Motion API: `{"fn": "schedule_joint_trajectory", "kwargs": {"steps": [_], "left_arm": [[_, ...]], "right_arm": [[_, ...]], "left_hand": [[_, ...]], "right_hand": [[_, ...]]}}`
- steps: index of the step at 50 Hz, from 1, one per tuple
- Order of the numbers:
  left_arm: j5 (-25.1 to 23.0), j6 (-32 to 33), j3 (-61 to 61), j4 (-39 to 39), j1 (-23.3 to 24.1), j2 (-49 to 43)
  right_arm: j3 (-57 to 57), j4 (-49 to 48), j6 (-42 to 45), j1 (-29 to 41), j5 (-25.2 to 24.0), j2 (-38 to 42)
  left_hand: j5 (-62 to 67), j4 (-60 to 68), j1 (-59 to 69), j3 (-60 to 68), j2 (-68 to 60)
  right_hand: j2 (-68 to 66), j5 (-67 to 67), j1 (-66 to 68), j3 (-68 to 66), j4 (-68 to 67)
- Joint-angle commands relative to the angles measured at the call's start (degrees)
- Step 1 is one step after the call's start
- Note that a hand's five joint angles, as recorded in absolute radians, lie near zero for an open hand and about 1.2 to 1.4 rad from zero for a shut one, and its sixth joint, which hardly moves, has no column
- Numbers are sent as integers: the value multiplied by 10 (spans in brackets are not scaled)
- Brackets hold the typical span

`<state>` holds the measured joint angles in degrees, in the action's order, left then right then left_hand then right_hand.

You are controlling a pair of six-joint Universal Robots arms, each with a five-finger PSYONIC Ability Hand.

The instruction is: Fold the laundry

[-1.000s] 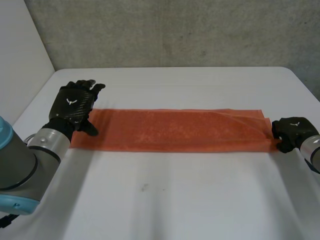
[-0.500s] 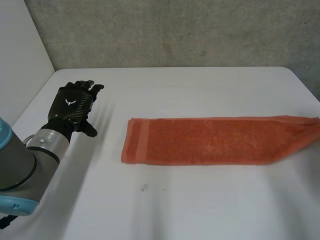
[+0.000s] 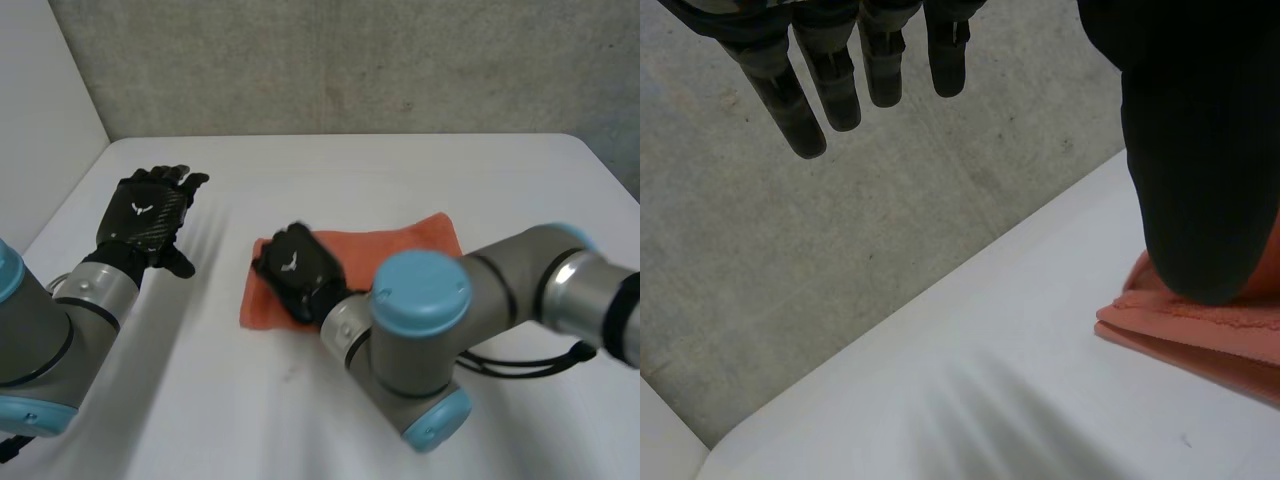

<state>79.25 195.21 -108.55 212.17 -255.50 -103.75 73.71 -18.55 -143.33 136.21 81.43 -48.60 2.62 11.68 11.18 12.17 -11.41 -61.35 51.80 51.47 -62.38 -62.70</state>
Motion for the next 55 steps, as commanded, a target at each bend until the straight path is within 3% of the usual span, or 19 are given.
{"fn": "schedule_joint_trajectory", "kwargs": {"steps": [1, 6, 14, 22, 27, 29, 30, 33, 35, 44, 49, 52, 53, 55], "left_arm": [[-1, 0, -1, 0, 1, 0], [-1, 0, -1, 0, 3, 0], [-1, 2, -5, 1, 8, 0], [-2, 2, -6, 1, 13, -5], [-1, 3, -6, 1, 16, -5], [-1, 2, -7, 1, 16, -5], [-1, 3, -7, 1, 16, -5], [-1, 2, -8, 1, 17, -5], [-1, 2, -8, 1, 17, -5], [-1, 2, -8, 1, 20, -2], [1, 2, -8, 0, 20, 0], [3, 2, -8, 0, 19, 2], [4, 2, -7, 0, 19, 2], [4, 2, -7, -1, 19, 3]], "right_arm": [[0, 4, 7, 0, 44, 6], [11, 15, -7, -46, 88, -50], [90, 112, -107, -159, 91, -127], [186, 149, -171, -255, 35, -149], [216, 127, -173, -290, 11, -147], [229, 93, -177, -303, 7, -142], [229, 93, -177, -303, 7, -142], [234, 51, -175, -314, 11, -132], [233, 25, -168, -318, 14, -133], [163, 14, -110, -294, 36, -138], [73, 20, -55, -138, 60, -127], [52, 19, -40, -99, 63, -120], [22, 20, -13, -39, 57, -83], [16, 20, -6, -24, 55, -70]], "left_hand": [[-26, -17, -12, -22, 14], [-26, -17, -12, -22, 14], [-26, -17, -12, -22, 14], [-26, -17, -12, -22, 14], [-26, -17, -12, -22, 14], [-26, -17, -12, -22, 14], [-26, -17, -12, -22, 14], [-26, -17, -12, -22, 14], [-26, -17, -12, -22, 14], [-26, -17, -12, -22, 14], [-26, -17, -12, -22, 14], [-26, -17, -12, -22, 14], [-26, -17, -12, -22, 14], [-26, -17, -12, -22, 14]], "right_hand": [[514, -518, -415, 524, 527], [514, -518, -415, 524, 527], [514, -518, -415, 524, 527], [505, -509, -406, 515, 518], [324, -329, -225, 335, 338], [175, -180, -76, 186, 189], [175, -179, -76, 185, 188], [-185, 181, 284, -175, -172], [-186, 182, 285, -176, -173], [-186, 182, 285, -176, -173], [-186, 182, 285, -176, -173], [-186, 182, 285, -176, -173], [-186, 182, 285, -176, -173], [-186, 182, 285, -176, -173]]}}
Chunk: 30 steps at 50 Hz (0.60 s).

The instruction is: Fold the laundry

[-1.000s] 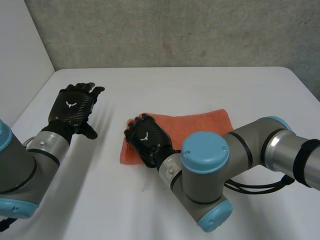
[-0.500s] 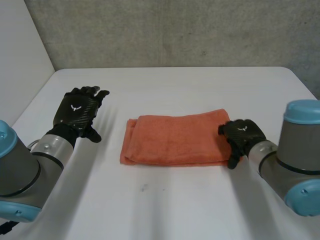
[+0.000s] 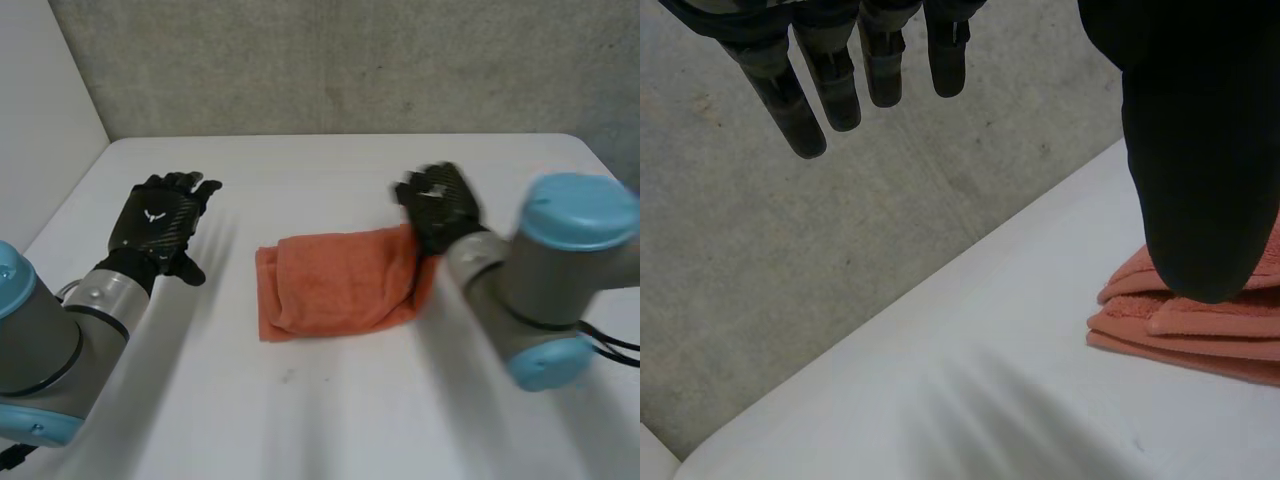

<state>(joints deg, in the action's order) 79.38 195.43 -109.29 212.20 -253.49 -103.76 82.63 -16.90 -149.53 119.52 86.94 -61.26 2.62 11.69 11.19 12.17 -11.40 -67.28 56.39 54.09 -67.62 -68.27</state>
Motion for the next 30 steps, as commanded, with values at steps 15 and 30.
{"fn": "schedule_joint_trajectory", "kwargs": {"steps": [15, 30], "left_arm": [[23, -11, 42, -28, 26, 17], [89, -139, 255, -156, 187, -107]], "right_arm": [[-85, 2, 64, 214, 31, 95], [-108, 145, -248, 51, 6, 28]], "left_hand": [[-26, -16, -11, -21, 14], [-12, -3, 2, -8, 0]], "right_hand": [[573, -564, -441, 576, 583], [573, -564, -441, 576, 583]]}}
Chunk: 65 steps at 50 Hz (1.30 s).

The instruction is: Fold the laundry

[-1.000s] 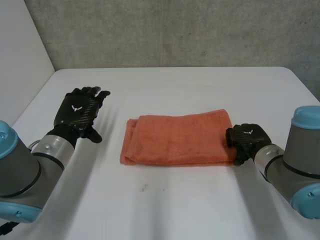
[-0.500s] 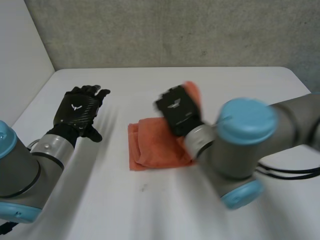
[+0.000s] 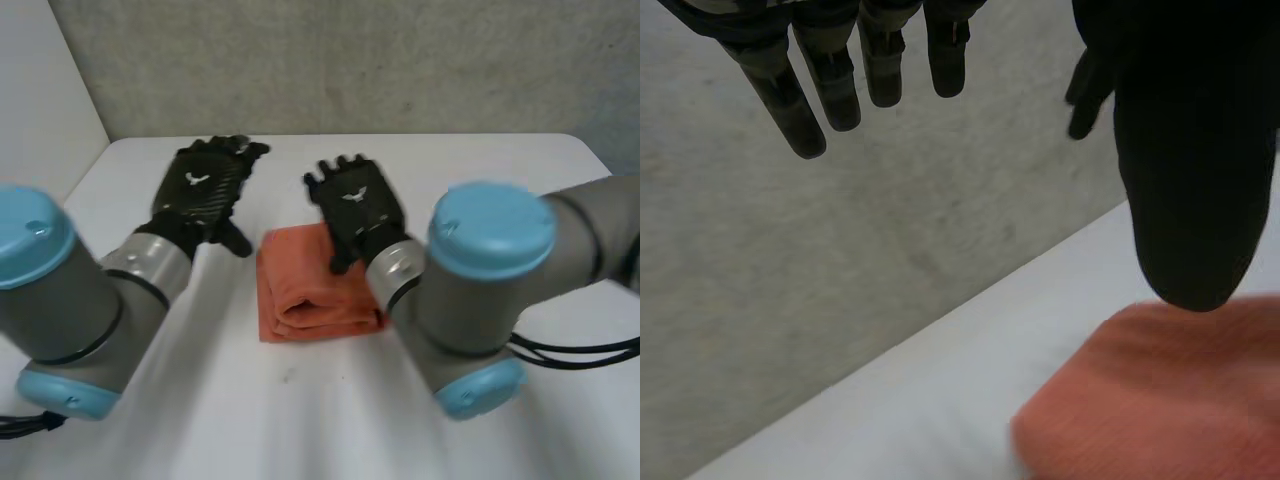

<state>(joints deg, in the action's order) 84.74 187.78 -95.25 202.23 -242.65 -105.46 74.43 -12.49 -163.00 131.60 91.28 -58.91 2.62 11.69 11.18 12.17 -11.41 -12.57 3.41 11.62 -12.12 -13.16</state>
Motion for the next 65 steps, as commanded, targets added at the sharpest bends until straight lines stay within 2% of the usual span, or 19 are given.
{"fn": "schedule_joint_trajectory", "kwargs": {"steps": [1, 4, 11, 21, 28, 32, 34, 38, 41, 43, 44, 45, 47, 51, 52, 53, 54, 57, 65], "left_arm": [[35, -63, 115, -56, 79, -91], [73, -66, 183, -90, 94, -176], [99, -65, 215, -133, 91, -264], [100, -61, 164, -144, 86, -261], [97, -59, 147, -144, 84, -196], [96, -50, 151, -145, 83, -153], [94, -45, 154, -149, 75, -119], [93, -47, 165, -166, 40, -51], [92, -50, 180, -193, 16, -4], [92, -50, 184, -202, 11, 6], [92, -50, 184, -202, 11, 6], [91, -51, 205, -246, -11, 43], [85, -52, 213, -272, -26, 62], [61, -56, 217, -306, -52, 90], [43, -58, 217, -319, -62, 103], [-1, -67, 208, -328, -81, 126], [-11, -69, 205, -328, -85, 131], [-28, -83, 194, -328, -93, 142], [-29, -94, 190, -323, -94, 148]], "right_arm": [[-30, 106, -119, -75, -43, 8], [-45, 118, -130, -91, -58, 41], [-81, 132, -125, -99, -58, 104], [-125, 198, -112, -96, -64, 151], [-147, 230, -109, -94, -68, 144], [-149, 229, -109, -97, -63, 106], [-142, 225, -111, -100, -62, 59], [-124, 208, -115, -121, -57, -19], [-94, 181, -116, -148, -35, -93], [-84, 173, -116, -155, -28, -112], [-58, 153, -115, -174, -10, -159], [-49, 147, -114, -181, -7, -173], [-35, 139, -113, -193, -5, -198], [-9, 138, -114, -216, -7, -242], [-9, 138, -114, -216, -7, -242], [1, 139, -115, -223, -7, -254], [11, 139, -115, -229, -8, -262], [30, 135, -116, -233, -10, -274], [41, 130, -104, -236, -13, -284]], "left_hand": [[-12, -3, 2, -8, 0], [-11, -1, 4, -6, -2], [-12, -3, 2, -8, 0], [-21, -11, -6, -16, 9], [-24, -15, -10, -20, 12], [-26, -16, -11, -21, 14], [-26, -16, -11, -21, 14], [-26, -17, -12, -22, 14], [-26, -17, -12, -22, 14], [-26, -17, -12, -22, 14], [-26, -17, -12, -22, 14], [-26, -17, -12, -22, 14], [-26, -17, -12, -22, 14], [-26, -17, -12, -22, 14], [-26, -17, -12, -22, 14], [-26, -17, -12, -22, 14], [-26, -17, -12, -22, 14], [-26, -17, -12, -22, 14], [-26, -17, -12, -22, 14]], "right_hand": [[26, -34, -16, 21, 32], [26, -34, -16, 21, 32], [26, -34, -16, 21, 32], [26, -34, -16, 21, 32], [26, -34, -16, 21, 32], [26, -34, -16, 21, 32], [26, -34, -16, 21, 32], [26, -34, -16, 21, 32], [26, -34, -16, 21, 32], [26, -34, -16, 21, 32], [26, -34, -16, 21, 32], [26, -34, -16, 21, 32], [26, -34, -16, 21, 32], [26, -34, -16, 21, 32], [26, -34, -16, 21, 32], [26, -34, -16, 21, 32], [26, -34, -16, 21, 32], [26, -34, -16, 21, 32], [26, -34, -16, 21, 32]]}}
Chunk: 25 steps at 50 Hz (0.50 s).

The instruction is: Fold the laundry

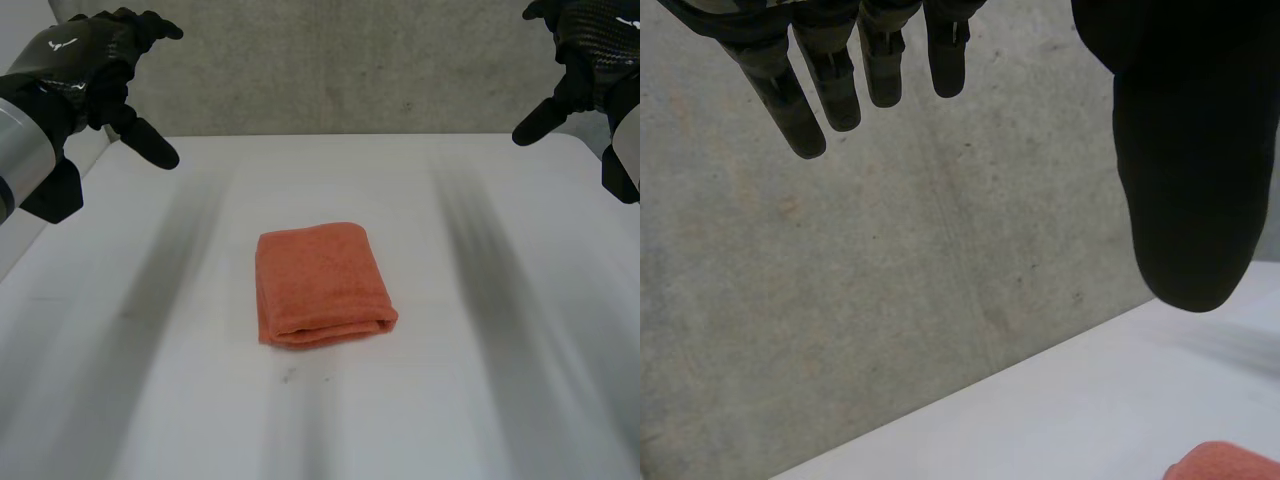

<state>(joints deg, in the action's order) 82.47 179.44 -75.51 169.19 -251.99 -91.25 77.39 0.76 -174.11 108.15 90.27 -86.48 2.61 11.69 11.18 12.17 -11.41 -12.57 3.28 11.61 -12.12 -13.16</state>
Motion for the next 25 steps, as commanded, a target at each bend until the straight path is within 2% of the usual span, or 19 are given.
{"fn": "schedule_joint_trajectory", "kwargs": {"steps": [1, 13, 25], "left_arm": [[-6, -11, -8, 10, -1, 6], [-6, -9, -53, 87, 5, 33], [-8, -8, -60, 96, 5, 44]], "right_arm": [[13, -2, 7, -1, -3, -8], [31, -3, 7, 1, -6, -9], [36, -3, 7, 0, -10, -18]], "left_hand": [[-26, -17, -12, -22, 14], [-26, -17, -12, -22, 14], [-26, -17, -12, -22, 14]], "right_hand": [[26, -33, -16, 21, 32], [26, -33, -16, 21, 32], [26, -33, -16, 21, 32]]}}
